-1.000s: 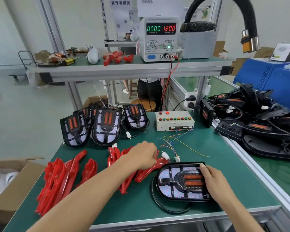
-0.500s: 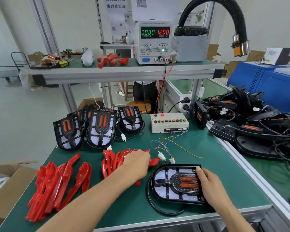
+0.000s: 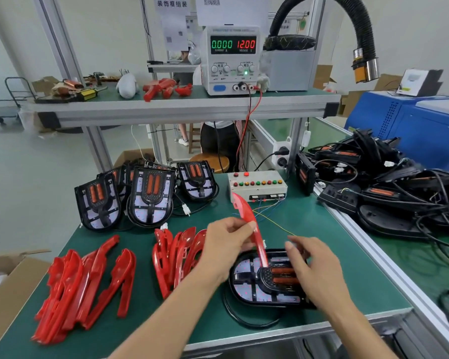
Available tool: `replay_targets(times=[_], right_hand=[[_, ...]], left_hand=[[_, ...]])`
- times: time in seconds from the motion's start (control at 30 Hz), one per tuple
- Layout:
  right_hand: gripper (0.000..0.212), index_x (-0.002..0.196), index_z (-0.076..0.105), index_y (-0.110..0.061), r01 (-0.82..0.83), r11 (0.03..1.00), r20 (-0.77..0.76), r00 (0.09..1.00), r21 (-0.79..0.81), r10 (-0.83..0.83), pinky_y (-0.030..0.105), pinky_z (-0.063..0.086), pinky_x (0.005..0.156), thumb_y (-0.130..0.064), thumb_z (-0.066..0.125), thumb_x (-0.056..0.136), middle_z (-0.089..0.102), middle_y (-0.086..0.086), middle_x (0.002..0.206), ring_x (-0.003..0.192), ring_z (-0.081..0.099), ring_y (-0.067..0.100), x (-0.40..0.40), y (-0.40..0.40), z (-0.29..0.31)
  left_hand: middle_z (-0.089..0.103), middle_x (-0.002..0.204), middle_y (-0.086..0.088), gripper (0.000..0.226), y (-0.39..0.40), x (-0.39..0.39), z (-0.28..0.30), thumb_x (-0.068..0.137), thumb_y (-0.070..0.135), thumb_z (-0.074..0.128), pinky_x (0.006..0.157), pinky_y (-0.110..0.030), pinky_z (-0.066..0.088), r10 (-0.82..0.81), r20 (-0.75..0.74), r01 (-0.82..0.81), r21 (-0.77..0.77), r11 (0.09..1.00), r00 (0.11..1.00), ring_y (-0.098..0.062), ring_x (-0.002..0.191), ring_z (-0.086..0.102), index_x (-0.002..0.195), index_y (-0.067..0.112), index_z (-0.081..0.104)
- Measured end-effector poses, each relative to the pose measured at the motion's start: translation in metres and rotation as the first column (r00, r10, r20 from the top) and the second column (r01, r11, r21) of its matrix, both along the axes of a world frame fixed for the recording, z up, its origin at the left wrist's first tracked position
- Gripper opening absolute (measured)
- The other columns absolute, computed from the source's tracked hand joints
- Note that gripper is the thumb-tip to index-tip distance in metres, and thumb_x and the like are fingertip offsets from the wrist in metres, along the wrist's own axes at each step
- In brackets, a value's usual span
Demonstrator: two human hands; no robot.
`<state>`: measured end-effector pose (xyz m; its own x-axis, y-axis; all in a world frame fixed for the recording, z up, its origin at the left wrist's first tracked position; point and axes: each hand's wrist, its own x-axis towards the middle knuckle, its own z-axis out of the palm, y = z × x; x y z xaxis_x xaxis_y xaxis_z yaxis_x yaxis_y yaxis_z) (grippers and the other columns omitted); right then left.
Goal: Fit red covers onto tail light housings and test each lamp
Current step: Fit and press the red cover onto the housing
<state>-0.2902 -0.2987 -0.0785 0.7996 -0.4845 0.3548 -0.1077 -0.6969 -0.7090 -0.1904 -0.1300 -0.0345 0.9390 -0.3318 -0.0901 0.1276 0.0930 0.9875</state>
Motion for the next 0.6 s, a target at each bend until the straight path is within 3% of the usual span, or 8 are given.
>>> replay_targets(times=[0.07,0.2,0.23,0.3,0.37,0.4,0.5,0.6], right_hand=[[0.019,0.105,0.073,-0.037,-0.148,0.985,-0.043,0.987,0.087,0.152,0.013,0.047,0.085,-0.048,0.065,0.092,0.071,-0.024,0.096,0.096,0.064,-0.007,0.004,0.008,0.01],[0.005,0.087,0.074,-0.035,-0.238,0.944,-0.071,0.963,0.229,0.26,0.037,0.061,0.073,-0.038,0.073,0.091,0.073,-0.013,0.079,0.075,0.073,0.011,0.013,0.005,0.017],[0.006,0.086,0.074,-0.035,-0.262,0.945,-0.079,0.956,0.197,0.282,0.034,0.06,0.072,-0.037,0.073,0.091,0.072,-0.014,0.077,0.073,0.071,0.01,0.014,0.0,0.017],[0.006,0.086,0.073,-0.037,-0.301,0.953,-0.125,0.947,-0.029,0.296,0.017,0.049,0.071,-0.037,0.073,0.092,0.068,-0.02,0.077,0.075,0.064,0.002,0.018,-0.016,0.019],[0.007,0.094,0.074,-0.034,-0.354,0.905,-0.223,0.926,-0.237,0.303,0.02,0.045,0.074,-0.04,0.07,0.093,0.065,-0.018,0.079,0.081,0.058,0.002,0.023,-0.033,0.023],[0.012,0.098,0.074,-0.032,-0.388,0.871,-0.279,0.909,-0.3,0.309,0.025,0.046,0.078,-0.041,0.069,0.094,0.063,-0.017,0.082,0.086,0.057,0.004,0.025,-0.04,0.024],[0.018,0.105,0.076,-0.027,-0.497,0.781,-0.376,0.854,-0.379,0.361,0.031,0.047,0.086,-0.04,0.067,0.095,0.061,-0.015,0.09,0.095,0.057,0.012,0.029,-0.051,0.026],[0.018,0.103,0.077,-0.024,-0.562,0.732,-0.358,0.822,-0.384,0.443,0.029,0.046,0.087,-0.038,0.07,0.094,0.056,-0.016,0.089,0.093,0.055,0.011,0.029,-0.049,0.023]], left_hand=[[0.076,0.085,-0.014,0.009,-0.015,-0.008,-0.01,0.093,0.009,0.073,0.074,-0.029,0.062,0.018,-0.023,-0.02,-0.081,0.997,1.0,-0.021,0.076,0.073,0.086,0.004,0.074],[0.079,0.085,-0.009,0.01,-0.023,-0.021,-0.022,0.095,0.011,0.071,0.073,-0.024,0.06,0.03,0.004,-0.029,-0.132,0.991,1.0,-0.02,0.083,0.076,0.088,0.008,0.078],[0.079,0.087,-0.007,0.01,-0.019,-0.021,-0.024,0.096,0.011,0.07,0.075,-0.026,0.061,0.01,0.052,-0.006,-0.091,0.996,0.999,-0.021,0.087,0.077,0.089,0.01,0.078],[0.079,0.086,0.005,0.012,-0.005,-0.017,-0.029,0.095,0.016,0.07,0.081,-0.027,0.059,-0.034,0.259,-0.008,0.161,0.987,0.965,-0.013,0.087,0.076,0.087,0.019,0.079],[0.074,0.077,0.019,0.016,0.013,-0.013,-0.033,0.093,0.021,0.069,0.076,-0.016,0.05,-0.045,0.446,-0.166,0.424,0.89,0.894,0.003,0.078,0.068,0.08,0.028,0.075],[0.072,0.075,0.02,0.017,0.022,-0.013,-0.034,0.094,0.021,0.068,0.073,-0.013,0.046,-0.01,0.499,-0.259,0.466,0.846,0.867,0.005,0.076,0.065,0.079,0.027,0.073],[0.068,0.077,0.013,0.014,0.039,-0.009,-0.041,0.097,0.016,0.061,0.067,-0.01,0.04,0.138,0.505,-0.392,0.44,0.808,0.852,0.003,0.074,0.06,0.086,0.024,0.066],[0.064,0.073,0.005,0.021,0.037,-0.008,-0.047,0.104,0.023,0.053,0.064,-0.024,0.037,0.03,0.448,-0.295,0.535,0.791,0.893,-0.007,0.067,0.055,0.087,0.016,0.062]])
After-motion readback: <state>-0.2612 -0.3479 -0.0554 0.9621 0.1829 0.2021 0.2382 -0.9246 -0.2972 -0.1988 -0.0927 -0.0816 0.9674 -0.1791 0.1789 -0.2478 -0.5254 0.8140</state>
